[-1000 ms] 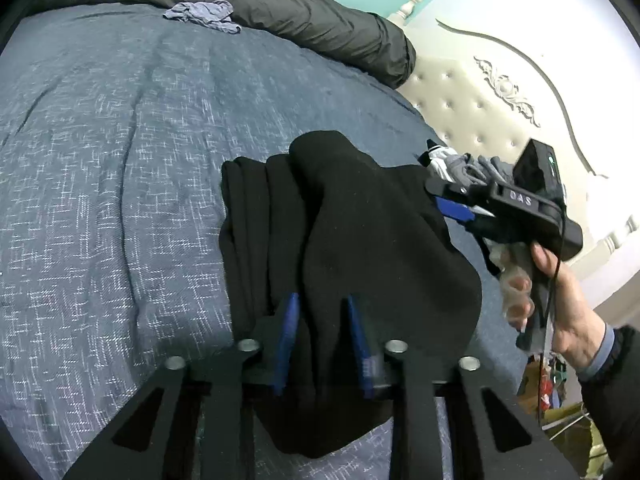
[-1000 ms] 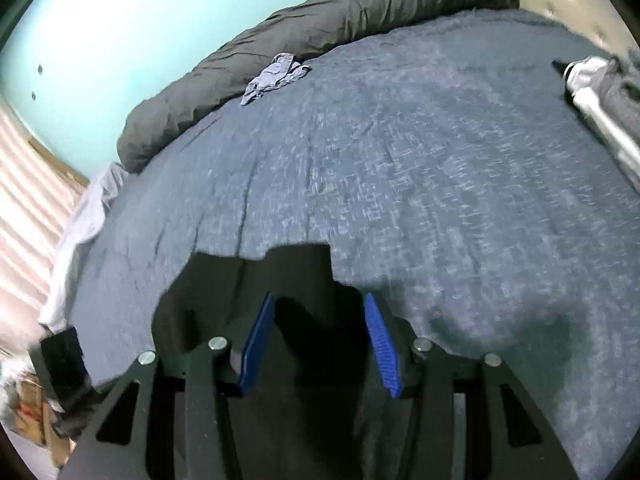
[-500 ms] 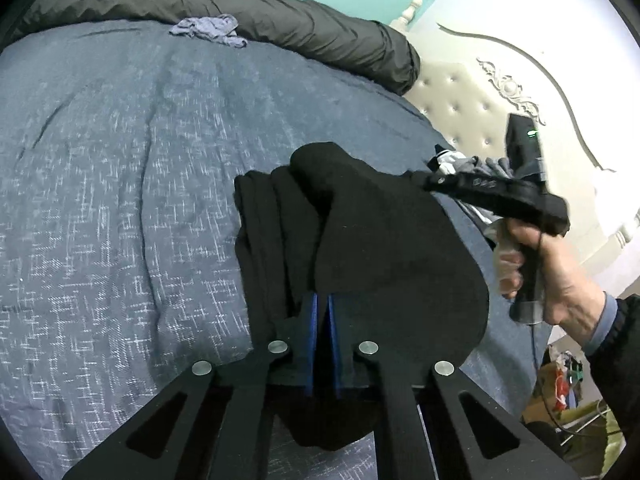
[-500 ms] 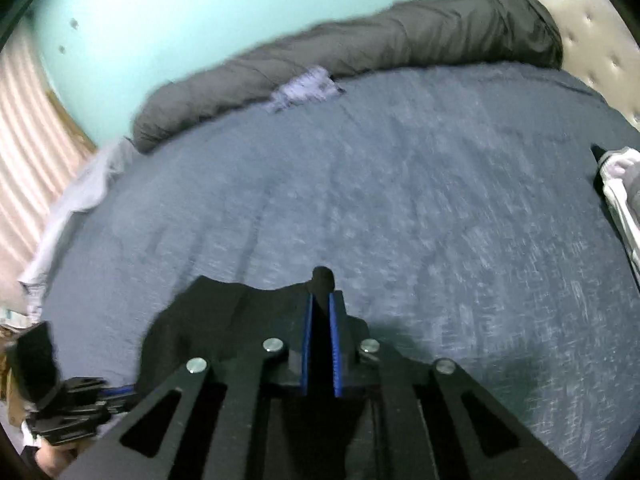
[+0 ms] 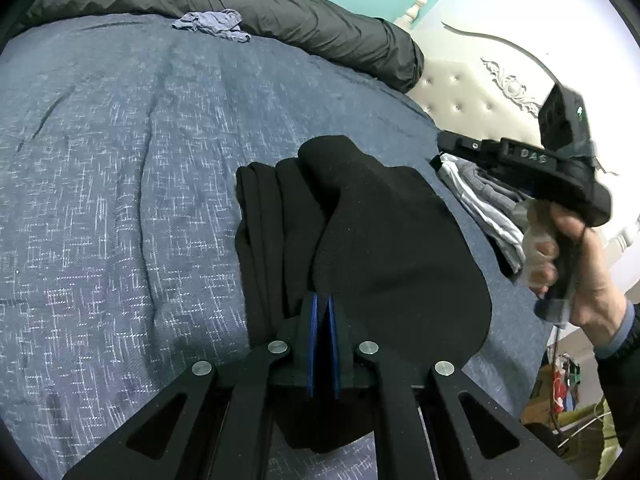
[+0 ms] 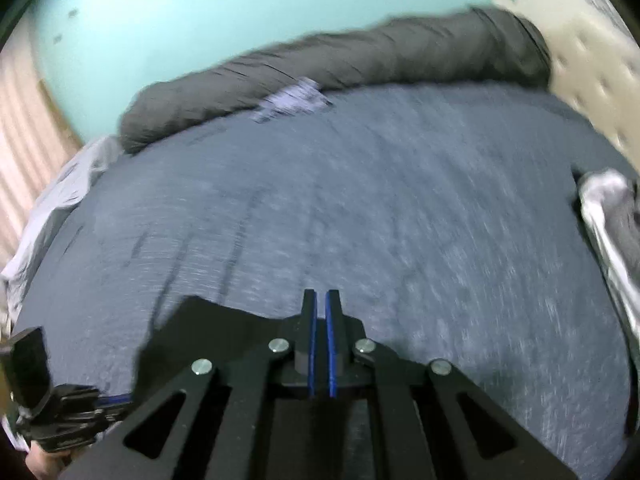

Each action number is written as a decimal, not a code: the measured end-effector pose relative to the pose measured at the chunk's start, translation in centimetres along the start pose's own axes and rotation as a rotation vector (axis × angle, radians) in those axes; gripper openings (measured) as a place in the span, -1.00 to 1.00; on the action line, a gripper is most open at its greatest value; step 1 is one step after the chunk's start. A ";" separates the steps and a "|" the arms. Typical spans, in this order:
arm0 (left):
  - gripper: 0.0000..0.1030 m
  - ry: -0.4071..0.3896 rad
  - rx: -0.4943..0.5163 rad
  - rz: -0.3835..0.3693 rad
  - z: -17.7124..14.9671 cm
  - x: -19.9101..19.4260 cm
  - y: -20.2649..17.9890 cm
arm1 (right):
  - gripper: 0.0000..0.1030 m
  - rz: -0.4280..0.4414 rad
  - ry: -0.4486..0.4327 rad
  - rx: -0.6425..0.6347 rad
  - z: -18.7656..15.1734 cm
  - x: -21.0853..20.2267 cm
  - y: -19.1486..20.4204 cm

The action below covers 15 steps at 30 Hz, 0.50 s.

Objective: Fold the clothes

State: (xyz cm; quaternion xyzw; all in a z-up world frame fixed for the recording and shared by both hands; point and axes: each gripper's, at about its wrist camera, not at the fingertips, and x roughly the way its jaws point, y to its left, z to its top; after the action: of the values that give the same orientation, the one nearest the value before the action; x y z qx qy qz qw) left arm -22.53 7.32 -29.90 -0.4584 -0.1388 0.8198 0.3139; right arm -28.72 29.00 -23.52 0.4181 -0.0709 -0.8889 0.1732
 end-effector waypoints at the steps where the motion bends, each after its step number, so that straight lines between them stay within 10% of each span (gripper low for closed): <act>1: -0.88 0.000 -0.003 -0.002 0.0 0.0 0.1 | -0.93 0.027 -0.001 -0.022 0.1 -0.3 1.0; 15: -0.88 0.010 -0.011 -0.013 -0.2 -0.7 0.9 | -0.93 0.064 0.292 -0.074 -0.9 9.8 7.5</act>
State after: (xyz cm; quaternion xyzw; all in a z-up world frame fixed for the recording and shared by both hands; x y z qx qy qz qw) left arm -22.48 6.20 -29.99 -0.4635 -0.1448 0.8145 0.3175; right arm -31.96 18.41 -29.11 0.5339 -0.0256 -0.8146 0.2252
